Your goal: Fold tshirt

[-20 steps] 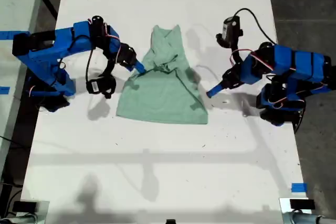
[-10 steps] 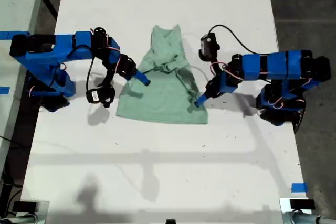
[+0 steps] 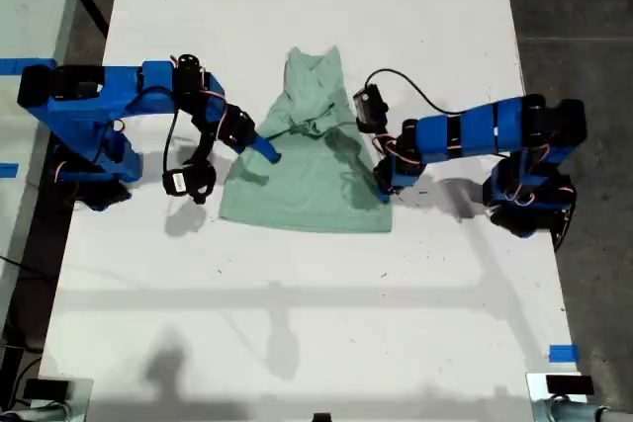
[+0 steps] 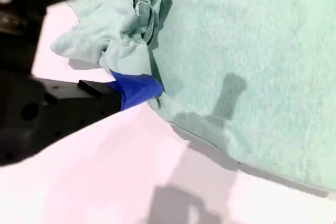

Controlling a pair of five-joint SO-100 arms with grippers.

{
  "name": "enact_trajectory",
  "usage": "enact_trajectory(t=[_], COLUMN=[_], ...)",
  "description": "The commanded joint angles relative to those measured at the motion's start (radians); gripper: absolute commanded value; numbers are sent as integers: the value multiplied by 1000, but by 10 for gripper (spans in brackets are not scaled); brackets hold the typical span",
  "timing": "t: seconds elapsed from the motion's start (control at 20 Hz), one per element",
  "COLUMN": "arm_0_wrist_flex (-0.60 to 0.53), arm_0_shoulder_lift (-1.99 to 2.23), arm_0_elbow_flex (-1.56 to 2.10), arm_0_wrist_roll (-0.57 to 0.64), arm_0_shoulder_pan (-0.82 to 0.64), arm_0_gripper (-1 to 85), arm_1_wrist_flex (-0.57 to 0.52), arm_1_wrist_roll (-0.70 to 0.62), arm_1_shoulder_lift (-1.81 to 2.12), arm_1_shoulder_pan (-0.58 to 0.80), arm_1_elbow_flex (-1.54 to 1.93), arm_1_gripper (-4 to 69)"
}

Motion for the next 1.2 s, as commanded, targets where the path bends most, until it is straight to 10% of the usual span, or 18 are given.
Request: enact_trajectory(t=[0.0, 0.35, 0.7, 0.85, 1.15], arm_0_wrist_flex=[-9, -2, -6, 0, 15], arm_0_shoulder_lift=[77, 109, 126, 138, 138], arm_0_elbow_flex=[-2, 14, 11, 11, -5], arm_0_wrist_roll=[-6, -5, -15, -23, -32], arm_0_shoulder_pan=[-5, -12, -17, -15, -9], arm_0_gripper=[316, 314, 313, 320, 331], arm_1_wrist_flex=[-17, 253, 147, 210, 538], arm_1_wrist_roll=[-17, -78, 94, 112, 80], arm_1_shoulder_lift=[2, 166, -256, -483, -380], arm_1_shoulder_pan=[0, 15, -49, -91, -103], arm_1_elbow_flex=[-77, -189, -726, -973, -1226], arm_1_gripper=[-8, -8, -7, 380, 297])
